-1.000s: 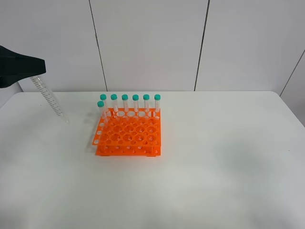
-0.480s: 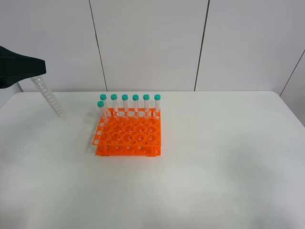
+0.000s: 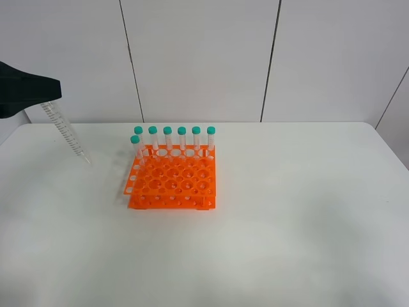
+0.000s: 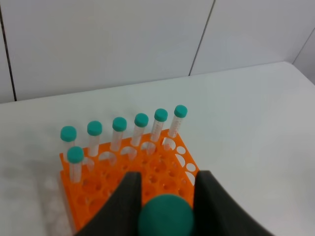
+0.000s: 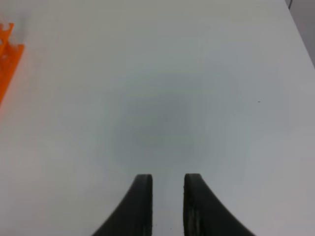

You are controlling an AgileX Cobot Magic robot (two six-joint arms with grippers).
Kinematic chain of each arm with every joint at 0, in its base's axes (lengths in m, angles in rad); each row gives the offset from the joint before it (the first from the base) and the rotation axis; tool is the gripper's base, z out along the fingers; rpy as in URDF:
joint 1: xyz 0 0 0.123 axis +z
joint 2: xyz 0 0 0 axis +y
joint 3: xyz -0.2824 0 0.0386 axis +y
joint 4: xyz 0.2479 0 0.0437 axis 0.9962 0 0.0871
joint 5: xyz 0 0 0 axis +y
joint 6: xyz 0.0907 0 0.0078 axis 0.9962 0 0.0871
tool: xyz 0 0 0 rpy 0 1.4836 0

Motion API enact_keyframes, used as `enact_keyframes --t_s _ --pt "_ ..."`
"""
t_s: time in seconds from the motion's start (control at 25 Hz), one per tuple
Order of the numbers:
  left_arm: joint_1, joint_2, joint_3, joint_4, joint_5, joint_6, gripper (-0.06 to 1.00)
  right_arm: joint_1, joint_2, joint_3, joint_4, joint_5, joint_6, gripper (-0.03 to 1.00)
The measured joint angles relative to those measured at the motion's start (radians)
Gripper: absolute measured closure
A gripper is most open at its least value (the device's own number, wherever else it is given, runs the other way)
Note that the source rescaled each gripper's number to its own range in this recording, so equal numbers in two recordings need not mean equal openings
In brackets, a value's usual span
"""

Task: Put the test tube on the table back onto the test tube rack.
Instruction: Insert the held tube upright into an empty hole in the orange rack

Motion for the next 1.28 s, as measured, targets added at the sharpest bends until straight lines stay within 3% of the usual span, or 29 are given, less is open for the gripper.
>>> enact_keyframes --t_s 0.56,1.0,1.28 --pt "0.000 0.006 0.000 0.000 -0.044 0.026 0.93 0.000 0.000 0.001 0.000 -0.002 0.000 0.97" --pt "0.000 0.144 -0.009 -0.003 -0.081 0.061 0.93 0.000 0.000 0.001 0.000 -0.002 0.000 0.97" --pt "0.000 0.209 -0.010 -0.160 -0.098 0.240 0.93 0.000 0.000 0.001 0.000 -0.002 0.000 0.97"
